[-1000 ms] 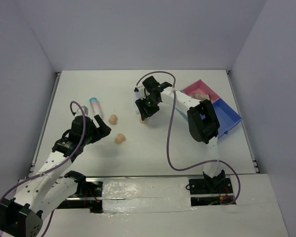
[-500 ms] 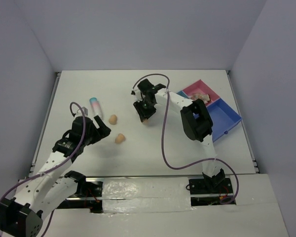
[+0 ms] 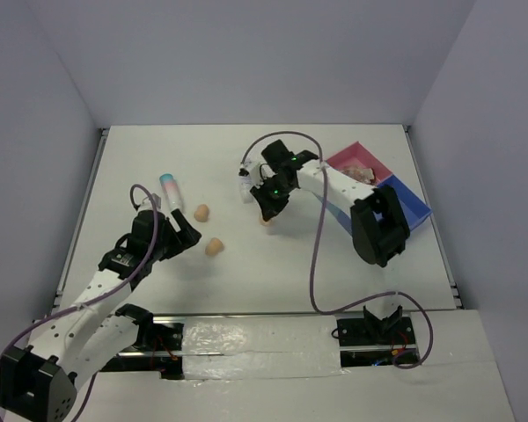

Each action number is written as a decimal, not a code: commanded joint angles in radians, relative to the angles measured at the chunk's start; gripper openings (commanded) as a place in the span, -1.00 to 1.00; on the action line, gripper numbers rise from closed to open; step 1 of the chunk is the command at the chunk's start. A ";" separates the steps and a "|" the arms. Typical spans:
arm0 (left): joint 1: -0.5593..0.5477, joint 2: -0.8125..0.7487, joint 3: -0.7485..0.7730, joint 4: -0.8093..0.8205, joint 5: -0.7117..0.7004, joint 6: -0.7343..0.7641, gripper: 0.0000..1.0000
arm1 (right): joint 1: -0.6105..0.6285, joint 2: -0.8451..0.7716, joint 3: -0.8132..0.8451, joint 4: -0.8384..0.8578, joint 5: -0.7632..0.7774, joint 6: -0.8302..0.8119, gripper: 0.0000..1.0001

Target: Organize the makeup

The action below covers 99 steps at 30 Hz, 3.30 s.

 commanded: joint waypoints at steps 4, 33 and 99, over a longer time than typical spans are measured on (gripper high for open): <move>0.004 0.010 -0.022 0.083 0.026 0.010 0.70 | -0.079 -0.329 -0.075 -0.008 -0.089 -0.239 -0.74; 0.004 0.121 0.010 0.151 0.080 0.092 0.15 | -0.552 -0.153 -0.027 0.027 0.030 -0.175 -0.23; -0.255 0.644 0.452 0.013 0.127 0.322 -1.00 | -0.205 -0.431 -0.286 -0.005 -0.729 -0.342 0.79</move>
